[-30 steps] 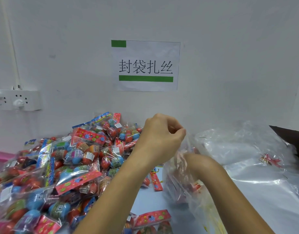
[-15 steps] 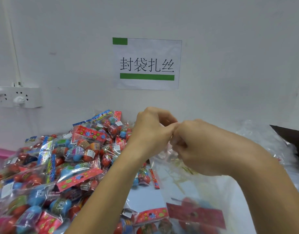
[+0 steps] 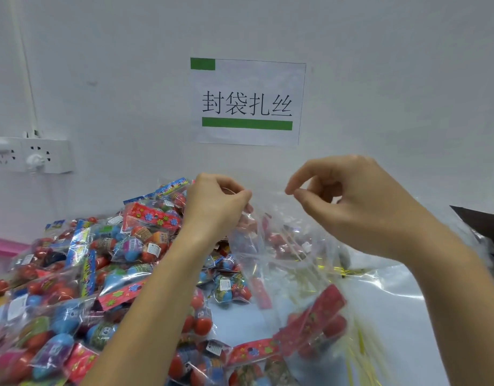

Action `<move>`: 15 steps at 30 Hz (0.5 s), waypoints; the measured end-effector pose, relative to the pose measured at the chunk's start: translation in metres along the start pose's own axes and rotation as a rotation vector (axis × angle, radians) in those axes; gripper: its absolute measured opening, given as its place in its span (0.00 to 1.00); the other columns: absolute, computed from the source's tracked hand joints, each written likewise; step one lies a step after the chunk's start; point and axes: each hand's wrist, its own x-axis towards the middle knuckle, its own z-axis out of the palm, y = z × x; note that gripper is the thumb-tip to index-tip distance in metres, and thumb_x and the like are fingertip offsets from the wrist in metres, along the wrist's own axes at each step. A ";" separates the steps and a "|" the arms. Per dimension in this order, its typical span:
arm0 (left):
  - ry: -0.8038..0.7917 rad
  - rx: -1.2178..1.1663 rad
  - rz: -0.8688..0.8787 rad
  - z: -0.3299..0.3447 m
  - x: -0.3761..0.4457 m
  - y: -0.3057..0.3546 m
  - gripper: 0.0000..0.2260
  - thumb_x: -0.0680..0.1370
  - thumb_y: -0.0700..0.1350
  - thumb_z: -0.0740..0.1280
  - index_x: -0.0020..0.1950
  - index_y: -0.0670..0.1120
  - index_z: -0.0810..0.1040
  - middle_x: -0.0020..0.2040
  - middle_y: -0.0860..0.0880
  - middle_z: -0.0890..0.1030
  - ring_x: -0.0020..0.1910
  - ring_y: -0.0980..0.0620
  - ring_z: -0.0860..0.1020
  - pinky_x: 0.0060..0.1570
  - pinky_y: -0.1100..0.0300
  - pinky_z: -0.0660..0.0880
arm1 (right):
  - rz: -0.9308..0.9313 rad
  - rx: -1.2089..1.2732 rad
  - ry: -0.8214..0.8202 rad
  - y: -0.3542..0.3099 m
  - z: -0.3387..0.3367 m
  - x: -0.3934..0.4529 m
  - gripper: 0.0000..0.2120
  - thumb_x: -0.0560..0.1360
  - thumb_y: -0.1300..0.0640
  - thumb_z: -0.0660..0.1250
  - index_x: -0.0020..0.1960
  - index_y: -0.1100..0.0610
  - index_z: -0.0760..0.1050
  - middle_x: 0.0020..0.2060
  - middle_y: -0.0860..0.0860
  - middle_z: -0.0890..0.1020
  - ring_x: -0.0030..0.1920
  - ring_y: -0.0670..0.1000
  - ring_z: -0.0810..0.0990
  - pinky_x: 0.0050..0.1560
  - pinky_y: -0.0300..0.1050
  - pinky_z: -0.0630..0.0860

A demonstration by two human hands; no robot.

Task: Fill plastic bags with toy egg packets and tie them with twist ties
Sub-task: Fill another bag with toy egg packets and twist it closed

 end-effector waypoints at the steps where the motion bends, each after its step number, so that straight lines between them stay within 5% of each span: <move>1: 0.041 0.039 0.003 -0.001 0.002 -0.003 0.09 0.77 0.38 0.71 0.36 0.43 0.82 0.27 0.50 0.82 0.22 0.56 0.77 0.27 0.62 0.76 | 0.029 -0.013 -0.011 0.003 -0.003 -0.001 0.09 0.76 0.58 0.69 0.42 0.46 0.81 0.26 0.46 0.79 0.27 0.44 0.76 0.30 0.34 0.71; 4: 0.097 0.060 -0.008 -0.003 0.006 -0.008 0.10 0.77 0.37 0.71 0.35 0.44 0.82 0.24 0.52 0.80 0.21 0.58 0.76 0.31 0.60 0.78 | 0.172 -0.021 -0.156 0.009 -0.012 -0.005 0.03 0.76 0.49 0.71 0.47 0.41 0.79 0.24 0.44 0.79 0.23 0.42 0.75 0.26 0.29 0.68; 7: 0.093 0.017 -0.047 -0.003 0.008 -0.010 0.09 0.77 0.36 0.70 0.36 0.42 0.81 0.23 0.53 0.78 0.22 0.56 0.77 0.39 0.48 0.84 | 0.458 0.012 -0.573 0.012 -0.009 -0.009 0.23 0.71 0.48 0.77 0.57 0.29 0.70 0.33 0.49 0.86 0.27 0.46 0.83 0.26 0.34 0.74; 9: 0.090 0.023 -0.049 -0.002 0.008 -0.011 0.08 0.77 0.36 0.70 0.37 0.42 0.82 0.25 0.52 0.80 0.26 0.53 0.79 0.40 0.46 0.84 | 0.568 -0.035 -0.709 0.020 0.006 -0.011 0.29 0.70 0.55 0.79 0.59 0.31 0.68 0.34 0.52 0.87 0.27 0.50 0.84 0.25 0.38 0.75; 12: 0.077 0.006 -0.069 -0.004 0.007 -0.011 0.06 0.78 0.37 0.70 0.41 0.40 0.81 0.35 0.44 0.82 0.27 0.50 0.82 0.32 0.53 0.82 | 0.551 -0.196 -0.557 0.038 0.025 -0.010 0.11 0.73 0.61 0.74 0.49 0.47 0.77 0.34 0.52 0.86 0.31 0.52 0.85 0.30 0.41 0.78; 15: 0.123 -0.086 -0.091 -0.004 0.007 -0.011 0.03 0.78 0.35 0.68 0.46 0.38 0.80 0.37 0.39 0.83 0.26 0.46 0.83 0.28 0.57 0.81 | 0.479 -0.256 -0.267 0.055 0.022 -0.006 0.11 0.74 0.65 0.69 0.37 0.52 0.80 0.32 0.49 0.84 0.33 0.49 0.85 0.37 0.43 0.81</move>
